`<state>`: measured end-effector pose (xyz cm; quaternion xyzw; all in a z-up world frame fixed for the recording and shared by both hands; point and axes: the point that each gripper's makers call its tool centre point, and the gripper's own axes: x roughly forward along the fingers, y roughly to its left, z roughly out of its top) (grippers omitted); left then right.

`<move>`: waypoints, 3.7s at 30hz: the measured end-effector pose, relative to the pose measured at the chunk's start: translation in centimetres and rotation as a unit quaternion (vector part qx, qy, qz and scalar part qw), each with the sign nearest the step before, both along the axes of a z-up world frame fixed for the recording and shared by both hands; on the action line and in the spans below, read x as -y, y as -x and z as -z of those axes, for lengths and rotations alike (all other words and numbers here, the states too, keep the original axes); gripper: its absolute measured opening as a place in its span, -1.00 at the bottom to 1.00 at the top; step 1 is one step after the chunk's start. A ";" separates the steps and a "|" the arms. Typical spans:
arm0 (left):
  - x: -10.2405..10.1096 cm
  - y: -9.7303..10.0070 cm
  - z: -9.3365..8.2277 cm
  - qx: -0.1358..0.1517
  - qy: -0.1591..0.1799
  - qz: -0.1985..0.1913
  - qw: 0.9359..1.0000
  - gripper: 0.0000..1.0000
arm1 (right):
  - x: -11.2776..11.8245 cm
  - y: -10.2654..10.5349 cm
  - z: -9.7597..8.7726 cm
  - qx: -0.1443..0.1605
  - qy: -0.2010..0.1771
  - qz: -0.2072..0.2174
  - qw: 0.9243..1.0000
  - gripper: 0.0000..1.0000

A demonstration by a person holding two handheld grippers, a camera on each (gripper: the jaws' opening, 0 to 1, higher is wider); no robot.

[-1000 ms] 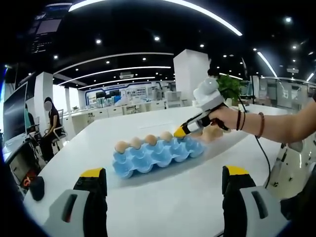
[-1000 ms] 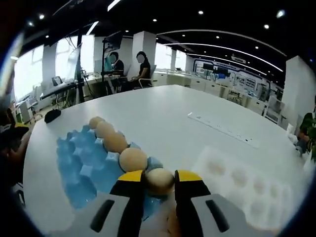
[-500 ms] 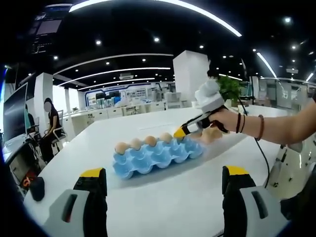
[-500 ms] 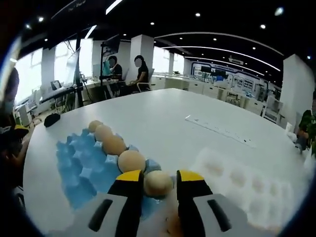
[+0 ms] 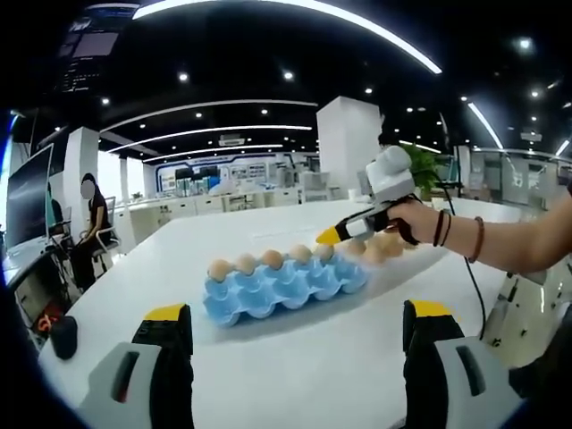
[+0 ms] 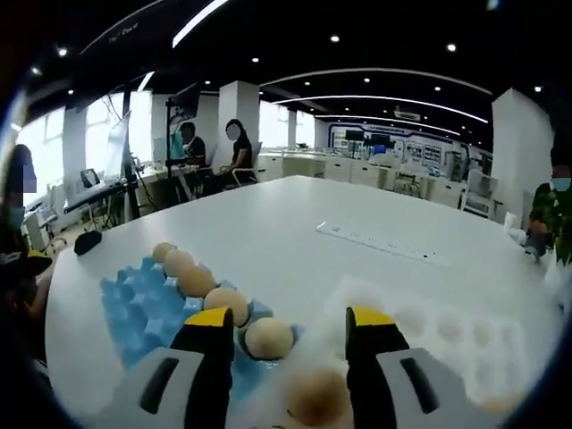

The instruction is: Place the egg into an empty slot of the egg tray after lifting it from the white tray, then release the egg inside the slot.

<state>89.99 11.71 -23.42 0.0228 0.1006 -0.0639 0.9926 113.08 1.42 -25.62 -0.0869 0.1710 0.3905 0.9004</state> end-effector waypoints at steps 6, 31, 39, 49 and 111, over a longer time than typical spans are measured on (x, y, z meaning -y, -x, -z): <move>0.3 -0.2 0.1 -0.002 -0.002 0.005 1.000 1.00 | 1.1 0.3 0.2 -0.003 -0.006 0.014 1.000 0.03; 0.4 -0.2 0.0 0.000 -0.003 0.009 1.000 1.00 | 4.1 1.5 1.3 -0.016 -0.008 0.098 0.995 -0.32; 0.7 -0.2 -0.2 0.002 -0.004 0.015 1.000 1.00 | 3.7 1.8 2.4 -0.041 0.038 0.131 0.990 -0.35; 0.6 0.1 0.3 0.001 -0.006 0.012 1.000 1.00 | 5.1 1.7 3.2 -0.064 0.043 0.175 0.982 -0.43; 1.0 1.4 0.3 0.004 -0.013 0.007 1.000 1.00 | -3.3 6.3 -1.0 -0.011 -0.065 0.010 0.998 -0.46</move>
